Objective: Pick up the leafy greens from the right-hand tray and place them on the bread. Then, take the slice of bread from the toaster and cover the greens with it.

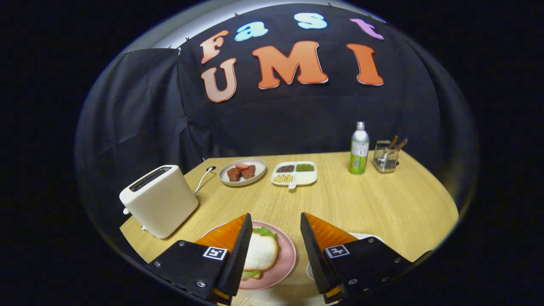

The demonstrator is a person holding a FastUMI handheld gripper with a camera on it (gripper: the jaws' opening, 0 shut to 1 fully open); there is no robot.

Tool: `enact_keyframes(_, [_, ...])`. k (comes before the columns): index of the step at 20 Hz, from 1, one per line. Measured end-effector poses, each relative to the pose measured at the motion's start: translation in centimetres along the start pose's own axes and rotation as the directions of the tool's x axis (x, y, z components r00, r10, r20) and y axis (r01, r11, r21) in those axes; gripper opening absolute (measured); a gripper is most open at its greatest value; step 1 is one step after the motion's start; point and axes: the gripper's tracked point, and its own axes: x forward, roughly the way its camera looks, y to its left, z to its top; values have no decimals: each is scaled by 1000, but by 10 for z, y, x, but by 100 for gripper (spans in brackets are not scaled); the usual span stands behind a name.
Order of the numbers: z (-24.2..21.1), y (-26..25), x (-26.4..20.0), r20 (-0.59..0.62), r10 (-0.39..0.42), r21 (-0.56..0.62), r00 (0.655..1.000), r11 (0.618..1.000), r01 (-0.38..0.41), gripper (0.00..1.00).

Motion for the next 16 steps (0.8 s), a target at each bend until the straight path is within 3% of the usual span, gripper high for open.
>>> enact_keyframes(4, [56, -10, -21, 228, -74, -102, 971, 990, 99, 87])
enact_keyframes(8, [91, -13, -47, 372, -120, -129, 920, 975, 179, 90])
enact_keyframes(16, [124, -6, -80, 520, -101, -41, 848, 989, 142, 92])
